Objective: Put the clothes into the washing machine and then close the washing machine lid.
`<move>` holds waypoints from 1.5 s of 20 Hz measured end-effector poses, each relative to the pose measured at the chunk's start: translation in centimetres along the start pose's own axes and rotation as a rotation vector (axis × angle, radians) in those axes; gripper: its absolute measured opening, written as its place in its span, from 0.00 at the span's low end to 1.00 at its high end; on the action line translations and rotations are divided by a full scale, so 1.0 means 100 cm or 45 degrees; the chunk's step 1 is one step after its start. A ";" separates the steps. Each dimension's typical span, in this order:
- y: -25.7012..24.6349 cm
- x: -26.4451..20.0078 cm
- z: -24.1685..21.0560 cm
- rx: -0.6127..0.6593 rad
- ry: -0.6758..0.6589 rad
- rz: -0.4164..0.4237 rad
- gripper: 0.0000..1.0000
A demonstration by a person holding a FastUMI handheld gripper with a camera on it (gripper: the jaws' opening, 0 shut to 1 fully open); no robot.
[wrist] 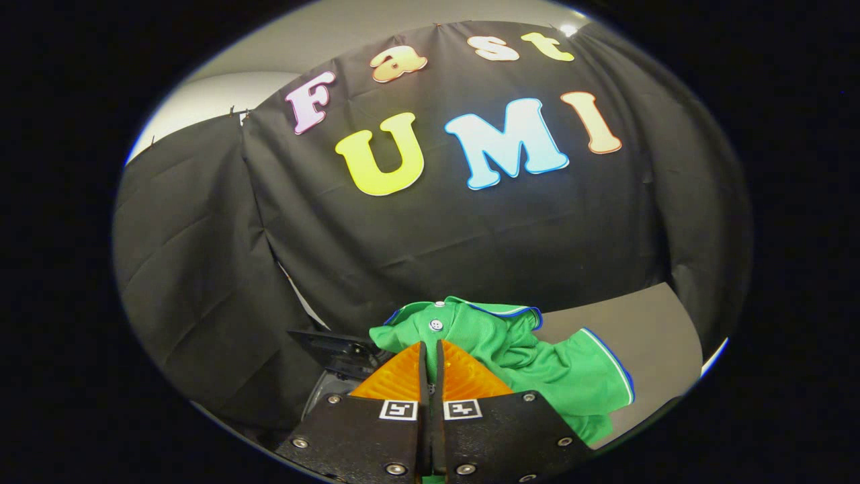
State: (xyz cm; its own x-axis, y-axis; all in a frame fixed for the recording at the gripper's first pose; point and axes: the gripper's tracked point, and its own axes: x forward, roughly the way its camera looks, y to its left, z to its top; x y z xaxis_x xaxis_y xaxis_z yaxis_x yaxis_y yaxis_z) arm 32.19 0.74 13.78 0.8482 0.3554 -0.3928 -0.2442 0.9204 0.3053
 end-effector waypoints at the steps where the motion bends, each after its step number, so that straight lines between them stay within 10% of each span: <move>1: 0.010 0.002 -0.002 0.014 -0.003 0.020 0.00; 30: 0.239 0.081 -0.115 0.001 0.243 0.409 0.00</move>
State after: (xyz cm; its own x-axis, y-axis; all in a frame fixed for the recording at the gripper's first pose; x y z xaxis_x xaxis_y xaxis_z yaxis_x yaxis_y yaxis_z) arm 27.88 27.51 7.94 0.6253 0.6503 -0.4315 -0.4834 0.7568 0.4400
